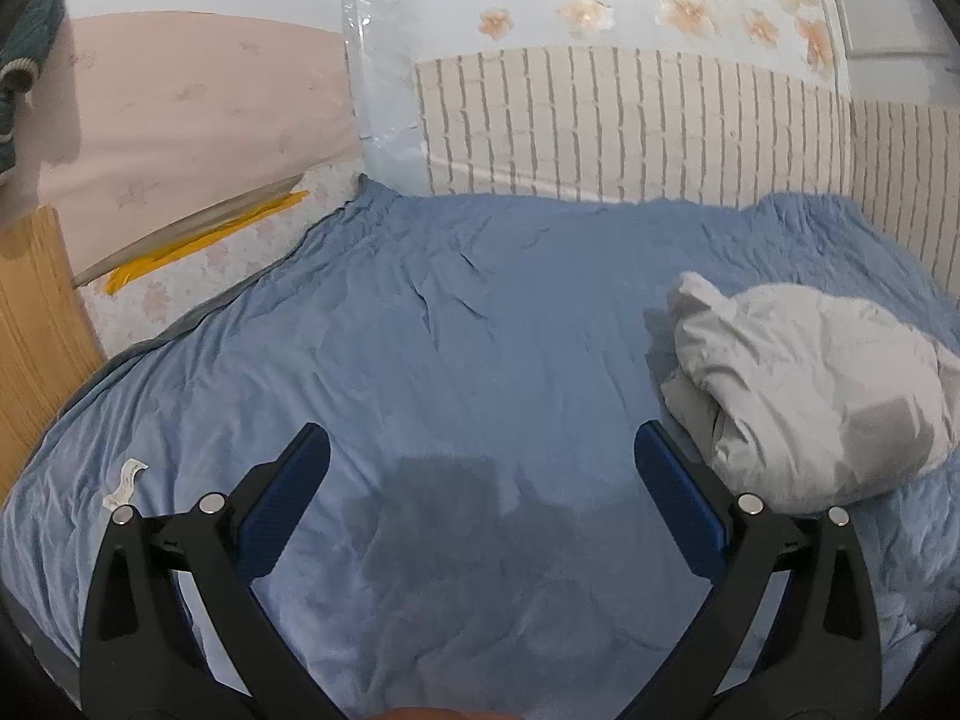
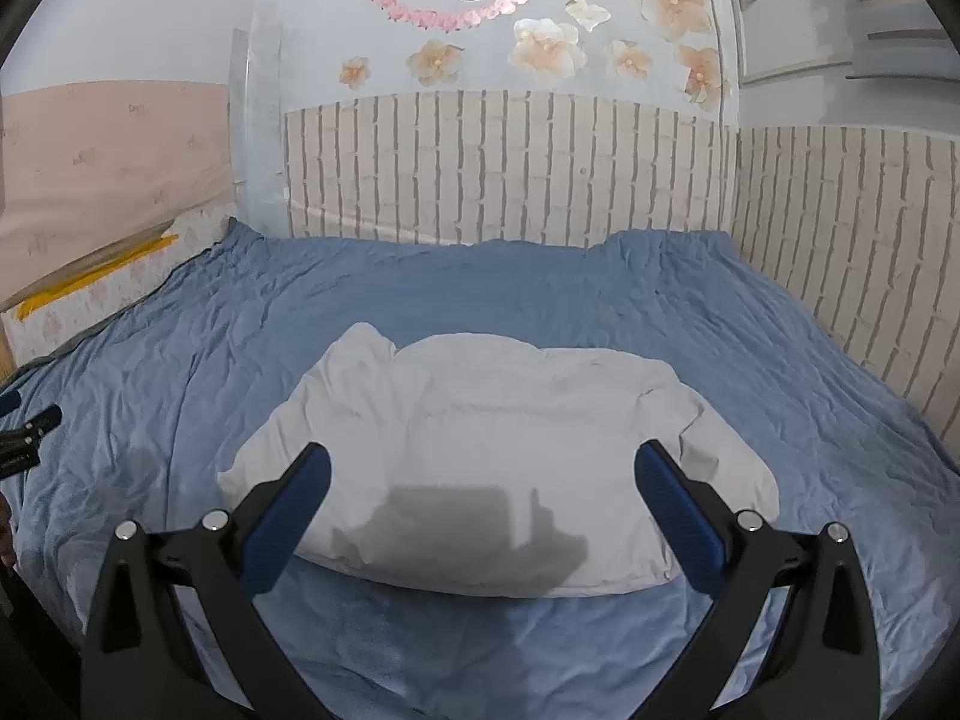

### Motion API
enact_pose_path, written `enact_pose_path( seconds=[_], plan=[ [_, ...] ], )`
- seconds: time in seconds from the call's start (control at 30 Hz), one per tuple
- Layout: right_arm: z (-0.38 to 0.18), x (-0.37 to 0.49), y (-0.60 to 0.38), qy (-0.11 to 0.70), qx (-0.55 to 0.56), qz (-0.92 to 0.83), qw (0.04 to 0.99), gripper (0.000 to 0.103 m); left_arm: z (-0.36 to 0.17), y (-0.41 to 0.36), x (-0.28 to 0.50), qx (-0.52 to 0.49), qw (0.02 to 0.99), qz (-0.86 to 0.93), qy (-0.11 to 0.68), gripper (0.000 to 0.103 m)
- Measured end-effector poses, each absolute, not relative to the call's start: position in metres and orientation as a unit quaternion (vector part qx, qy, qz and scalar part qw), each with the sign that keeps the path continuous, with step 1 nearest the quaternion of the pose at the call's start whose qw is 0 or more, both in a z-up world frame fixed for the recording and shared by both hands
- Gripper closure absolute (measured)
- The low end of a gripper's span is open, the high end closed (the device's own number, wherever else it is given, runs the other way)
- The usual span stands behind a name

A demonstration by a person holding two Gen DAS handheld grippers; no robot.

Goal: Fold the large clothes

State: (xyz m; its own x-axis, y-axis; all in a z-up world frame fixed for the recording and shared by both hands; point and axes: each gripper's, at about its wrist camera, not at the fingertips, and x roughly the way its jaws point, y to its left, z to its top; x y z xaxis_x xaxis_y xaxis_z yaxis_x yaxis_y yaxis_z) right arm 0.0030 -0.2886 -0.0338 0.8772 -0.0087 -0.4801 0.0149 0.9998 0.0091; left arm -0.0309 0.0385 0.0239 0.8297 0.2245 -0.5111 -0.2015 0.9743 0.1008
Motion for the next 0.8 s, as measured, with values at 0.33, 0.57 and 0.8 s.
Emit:
enact_pose_path(
  seconds=[0.33, 0.57, 0.8],
  plan=[
    [-0.022, -0.003, -0.307, 0.236, 0.048, 0.004, 0.97, 0.002, 0.023, 0.025, -0.025, 0.041, 0.957, 0.118, 0.261, 0.003],
    [-0.018, -0.008, -0.309, 0.232, 0.053, 0.017, 0.971, 0.002, 0.035, 0.009, -0.028, 0.035, 0.96, 0.113, 0.255, 0.003],
    [-0.016, -0.009, -0.317, 0.232, 0.066, 0.009, 0.97, 0.002, 0.045, 0.001, -0.023, 0.009, 0.96, 0.113, 0.255, 0.003]
  ],
)
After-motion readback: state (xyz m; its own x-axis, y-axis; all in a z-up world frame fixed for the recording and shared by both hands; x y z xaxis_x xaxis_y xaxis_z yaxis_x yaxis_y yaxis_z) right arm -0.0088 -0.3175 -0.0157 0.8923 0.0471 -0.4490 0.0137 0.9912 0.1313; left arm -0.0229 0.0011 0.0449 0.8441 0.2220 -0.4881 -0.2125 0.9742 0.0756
